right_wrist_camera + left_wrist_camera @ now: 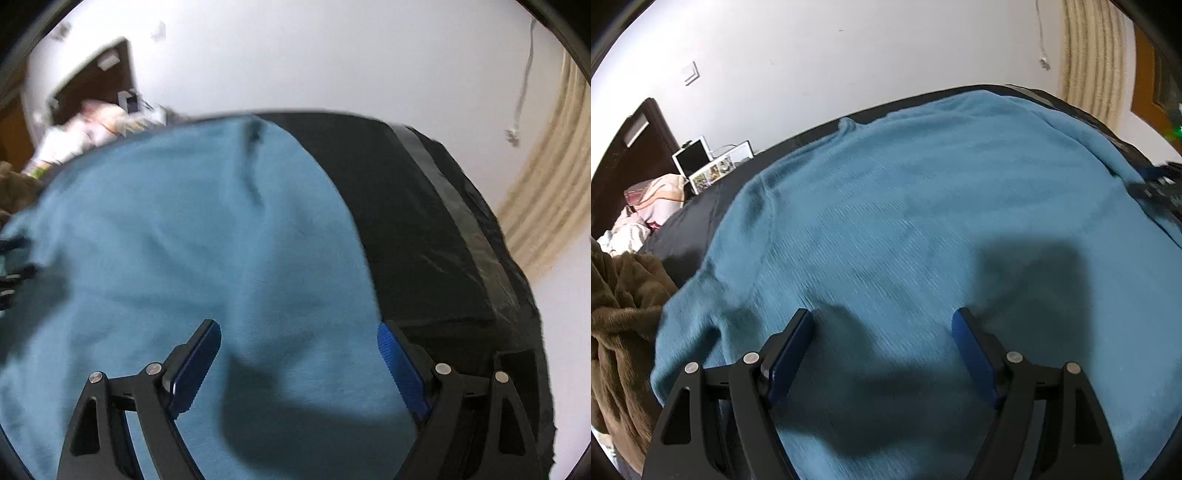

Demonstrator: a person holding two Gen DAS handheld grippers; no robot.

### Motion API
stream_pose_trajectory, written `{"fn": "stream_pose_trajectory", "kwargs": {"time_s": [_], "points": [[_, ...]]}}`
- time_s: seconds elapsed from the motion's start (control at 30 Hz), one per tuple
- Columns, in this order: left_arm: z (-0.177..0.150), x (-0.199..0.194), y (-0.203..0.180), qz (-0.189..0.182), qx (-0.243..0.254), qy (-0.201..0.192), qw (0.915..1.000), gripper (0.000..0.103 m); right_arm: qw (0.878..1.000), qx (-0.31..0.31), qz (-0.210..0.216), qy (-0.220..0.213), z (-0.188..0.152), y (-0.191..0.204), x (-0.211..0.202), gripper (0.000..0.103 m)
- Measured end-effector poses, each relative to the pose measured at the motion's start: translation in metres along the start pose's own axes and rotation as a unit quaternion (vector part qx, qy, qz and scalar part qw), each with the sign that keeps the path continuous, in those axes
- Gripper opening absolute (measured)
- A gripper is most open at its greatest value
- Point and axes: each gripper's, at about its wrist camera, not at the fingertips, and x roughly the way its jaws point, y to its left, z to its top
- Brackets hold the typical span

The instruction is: Fold clothes

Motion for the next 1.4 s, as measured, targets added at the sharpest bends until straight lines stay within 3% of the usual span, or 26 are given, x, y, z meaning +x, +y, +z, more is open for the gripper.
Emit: {"fn": "stream_pose_trajectory", "kwargs": {"time_s": [0.07, 0.2, 0.3, 0.5, 0.67, 0.8, 0.9, 1.13, 1.2, 1.27, 1.4], "points": [[-0.006, -0.004, -0.001, -0.005, 0.002, 0.001, 1.0000, 0.081, 1.000, 0.015, -0.020, -0.001, 0.002, -0.013, 0.006, 0.088], [-0.017, -0.010, 0.003, -0.013, -0.006, 0.001, 0.9999, 0.082, 0.989, 0.045, -0.140, -0.027, 0.014, -0.048, 0.006, 0.088], [-0.029, -0.016, 0.007, -0.017, -0.018, -0.002, 0.9997, 0.082, 0.983, 0.071, -0.164, -0.033, 0.021, -0.071, 0.010, 0.088], [-0.053, -0.031, 0.012, -0.015, -0.028, -0.009, 0.9995, 0.082, 0.986, 0.100, -0.124, -0.052, 0.013, -0.083, -0.006, 0.088], [-0.056, -0.035, 0.007, -0.004, -0.022, -0.016, 0.9996, 0.082, 0.985, 0.141, -0.049, -0.081, -0.026, -0.099, -0.047, 0.088], [-0.045, -0.036, 0.003, -0.008, -0.010, 0.000, 0.9999, 0.082, 0.983, 0.155, 0.002, -0.096, -0.058, -0.111, -0.073, 0.088], [-0.036, -0.041, -0.007, -0.023, 0.005, -0.003, 0.9997, 0.082, 0.988, 0.124, 0.002, -0.094, -0.080, -0.095, -0.086, 0.088], [-0.007, -0.063, -0.030, -0.061, 0.026, -0.040, 0.9970, 0.082, 0.996, 0.067, -0.002, -0.055, -0.086, -0.063, -0.061, 0.087], [0.001, -0.066, -0.032, -0.065, 0.026, -0.050, 0.9963, 0.083, 0.998, 0.051, -0.003, -0.044, -0.088, -0.053, -0.053, 0.073], [0.008, -0.067, -0.033, -0.070, 0.023, -0.057, 0.9956, 0.083, 0.999, 0.035, -0.004, -0.033, -0.090, -0.044, -0.046, 0.067], [0.024, -0.061, -0.035, -0.087, 0.006, -0.058, 0.9945, 0.083, 0.999, 0.036, -0.012, -0.028, -0.090, -0.046, -0.040, 0.062]]}}
